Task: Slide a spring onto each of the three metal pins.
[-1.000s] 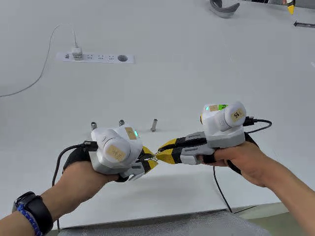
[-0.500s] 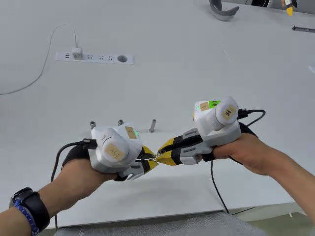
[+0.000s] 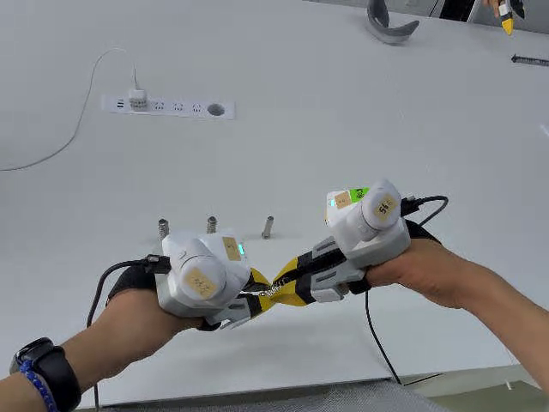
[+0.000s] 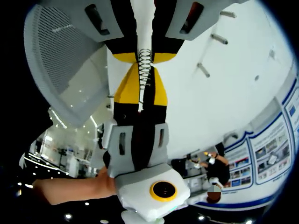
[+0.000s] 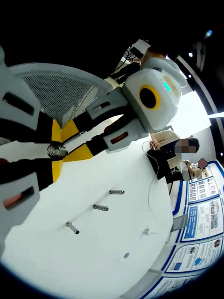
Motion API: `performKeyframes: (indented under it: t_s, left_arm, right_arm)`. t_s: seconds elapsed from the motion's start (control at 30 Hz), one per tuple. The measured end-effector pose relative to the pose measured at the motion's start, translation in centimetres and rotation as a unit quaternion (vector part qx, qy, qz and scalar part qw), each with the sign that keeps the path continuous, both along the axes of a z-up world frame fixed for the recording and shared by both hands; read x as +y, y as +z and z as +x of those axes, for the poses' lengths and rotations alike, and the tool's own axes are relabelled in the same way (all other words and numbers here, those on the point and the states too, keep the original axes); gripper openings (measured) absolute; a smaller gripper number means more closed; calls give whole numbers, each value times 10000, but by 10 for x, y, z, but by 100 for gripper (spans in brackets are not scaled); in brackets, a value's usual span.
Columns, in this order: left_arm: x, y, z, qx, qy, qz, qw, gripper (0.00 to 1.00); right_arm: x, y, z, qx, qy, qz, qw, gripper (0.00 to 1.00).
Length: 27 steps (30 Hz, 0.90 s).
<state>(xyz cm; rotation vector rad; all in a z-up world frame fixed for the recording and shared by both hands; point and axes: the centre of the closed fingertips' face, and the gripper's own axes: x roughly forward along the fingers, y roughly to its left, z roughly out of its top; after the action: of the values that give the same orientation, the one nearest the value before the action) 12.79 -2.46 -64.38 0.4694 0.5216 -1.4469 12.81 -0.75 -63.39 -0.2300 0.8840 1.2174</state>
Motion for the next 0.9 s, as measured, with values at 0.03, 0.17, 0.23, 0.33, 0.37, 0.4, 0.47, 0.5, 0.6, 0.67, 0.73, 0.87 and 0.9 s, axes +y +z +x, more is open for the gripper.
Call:
performKeyframes:
  t_s: [0.03, 0.17, 0.23, 0.33, 0.37, 0.4, 0.47, 0.5, 0.6, 0.67, 0.73, 0.87, 0.9]
  left_arm:
    - [0, 0, 0, -4, -16, 0, 10000, 10]
    - [-1, -1, 1, 9, -14, -9, 10000, 10]
    - [-1, -1, 0, 39, -39, -44, 10000, 10]
    - [0, -1, 1, 150, 39, -145, 9998, 10]
    - [0, -2, 0, 175, 23, -144, 9997, 10]
    - [0, -2, 0, 163, 30, -141, 9998, 11]
    - [0, -4, -1, 156, 1, -134, 9998, 11]
    - [0, -5, -1, 168, -11, -130, 9998, 11]
    - [1, -7, -3, 216, 13, -131, 9997, 11]
    - [1, -9, -3, 236, 38, -137, 9996, 11]
    - [2, -10, -3, 256, 64, -126, 9996, 11]
    - [3, -9, -2, 456, 175, -214, 9986, 13]
    - [3, -9, -1, 447, 190, -219, 9986, 13]
  right_arm:
    - [-1, -1, 0, 13, 23, -18, 10000, 13]
    - [-3, -3, -1, -15, 98, -100, 9999, 12]
    - [-4, -4, -1, 27, 93, -63, 9999, 12]
    - [-5, -4, -1, 58, 22, -23, 10000, 12]
    - [-4, -4, -2, 80, 6, -7, 10000, 12]
    - [-4, -5, -2, 66, -12, -4, 10000, 12]
    - [-3, -7, -2, 88, -68, 27, 9999, 12]
    - [-3, -8, -2, 109, -81, 29, 9999, 12]
    - [-3, -10, -4, 141, -138, 39, 9998, 12]
    - [-4, -11, -4, 144, -167, 38, 9997, 12]
    - [-4, -12, -4, 156, -217, 42, 9996, 12]
    - [-7, -13, -3, 233, -349, 70, 9991, 12]
    - [-7, -13, -2, 231, -369, 74, 9990, 12]
